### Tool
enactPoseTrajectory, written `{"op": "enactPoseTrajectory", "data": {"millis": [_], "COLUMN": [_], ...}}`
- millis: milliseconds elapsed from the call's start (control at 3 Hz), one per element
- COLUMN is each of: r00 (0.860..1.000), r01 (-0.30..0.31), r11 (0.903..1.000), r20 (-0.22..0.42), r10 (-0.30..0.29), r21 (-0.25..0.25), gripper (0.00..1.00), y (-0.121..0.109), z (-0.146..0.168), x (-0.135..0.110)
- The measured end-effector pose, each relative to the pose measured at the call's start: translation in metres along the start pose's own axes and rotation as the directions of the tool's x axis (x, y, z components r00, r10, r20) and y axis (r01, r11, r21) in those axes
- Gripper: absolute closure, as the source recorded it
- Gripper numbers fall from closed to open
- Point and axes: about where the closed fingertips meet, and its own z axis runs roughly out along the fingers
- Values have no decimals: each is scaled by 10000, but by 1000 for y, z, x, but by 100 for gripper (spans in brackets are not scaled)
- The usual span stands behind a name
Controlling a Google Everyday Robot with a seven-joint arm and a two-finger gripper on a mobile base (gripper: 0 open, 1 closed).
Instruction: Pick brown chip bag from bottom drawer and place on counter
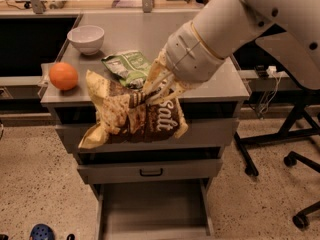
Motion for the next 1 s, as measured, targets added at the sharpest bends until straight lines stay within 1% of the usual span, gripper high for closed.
{"op": "enactPoseTrajectory", "data": {"millis": [333, 667, 1000], "r00": [9934, 9688, 9082], "r01": [-1139, -2396, -3935], "r11": [9923, 9658, 9009], "r20": [-79, -407, -746], "r10": [1144, 2445, 4118], "r21": [490, 992, 1833], "gripper": [100, 100, 100], "y": [-13, -27, -32], "z": [-22, -53, -79], "x": [34, 71, 107]}}
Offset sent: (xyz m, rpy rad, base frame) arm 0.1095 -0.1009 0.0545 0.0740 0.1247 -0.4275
